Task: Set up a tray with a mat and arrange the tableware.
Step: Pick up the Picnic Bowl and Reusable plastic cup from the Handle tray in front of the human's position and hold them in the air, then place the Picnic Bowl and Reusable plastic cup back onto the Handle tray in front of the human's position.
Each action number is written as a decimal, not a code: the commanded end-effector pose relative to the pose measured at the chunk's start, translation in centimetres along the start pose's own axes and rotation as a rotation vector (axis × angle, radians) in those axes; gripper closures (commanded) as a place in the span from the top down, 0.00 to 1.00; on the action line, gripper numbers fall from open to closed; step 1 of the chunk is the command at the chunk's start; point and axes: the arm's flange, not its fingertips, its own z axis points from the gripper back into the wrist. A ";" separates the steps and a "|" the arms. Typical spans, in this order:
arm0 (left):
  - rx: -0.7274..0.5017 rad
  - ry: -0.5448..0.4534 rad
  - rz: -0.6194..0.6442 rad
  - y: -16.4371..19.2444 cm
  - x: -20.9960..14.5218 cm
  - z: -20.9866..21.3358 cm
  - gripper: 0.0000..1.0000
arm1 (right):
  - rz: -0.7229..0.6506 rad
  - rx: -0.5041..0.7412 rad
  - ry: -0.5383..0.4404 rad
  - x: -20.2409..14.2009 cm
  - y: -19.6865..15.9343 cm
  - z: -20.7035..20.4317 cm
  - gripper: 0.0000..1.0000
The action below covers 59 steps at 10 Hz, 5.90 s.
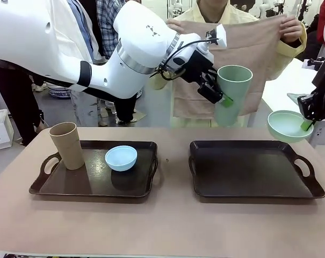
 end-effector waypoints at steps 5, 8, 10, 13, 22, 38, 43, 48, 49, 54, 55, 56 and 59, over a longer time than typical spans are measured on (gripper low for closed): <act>0.003 -0.002 -0.006 0.2 0.2 0.1 0.00 | 0.001 -0.001 -0.005 0.2 0.0 0.0 0.00; 0.003 -0.002 -0.006 0.2 0.2 0.1 0.00 | 0.001 -0.001 -0.005 0.2 0.0 0.0 0.00; 0.003 -0.002 -0.006 0.2 0.2 0.1 0.00 | 0.001 -0.001 -0.005 0.2 0.0 0.0 0.00; 0.003 -0.002 -0.006 0.2 0.2 0.1 0.00 | 0.001 -0.001 -0.005 0.2 0.0 0.0 0.00; 0.003 -0.002 -0.006 0.2 0.2 0.1 0.00 | 0.001 -0.001 -0.005 0.2 0.0 0.0 0.00; 0.003 -0.002 -0.006 0.2 0.2 0.1 0.00 | 0.001 -0.001 -0.005 0.2 0.0 0.0 0.00; -0.022 -0.037 0.007 0.5 -1.7 -1.0 0.86 | -0.048 0.024 0.080 2.2 -1.4 -3.8 0.04; -0.116 -0.067 0.064 -0.1 -8.7 -6.9 0.86 | -0.107 0.062 0.200 4.3 -3.1 -13.1 0.04; -0.127 -0.055 0.080 -0.5 -9.9 -7.8 0.86 | -0.104 0.068 0.205 4.3 -3.0 -13.9 0.04; -0.124 -0.057 0.040 -0.4 -13.2 -10.5 0.86 | -0.095 0.067 0.212 4.9 -3.0 -15.9 0.04; -0.125 -0.063 0.031 -0.3 -13.7 -11.0 0.86 | -0.097 0.068 0.224 5.0 -3.2 -16.6 0.04; -0.128 -0.070 0.023 -0.2 -14.0 -11.3 0.86 | -0.098 0.072 0.226 5.1 -3.3 -17.2 0.04; -0.135 -0.082 0.000 -0.3 -14.3 -11.9 0.86 | -0.077 0.073 0.189 5.4 -3.4 -18.3 0.04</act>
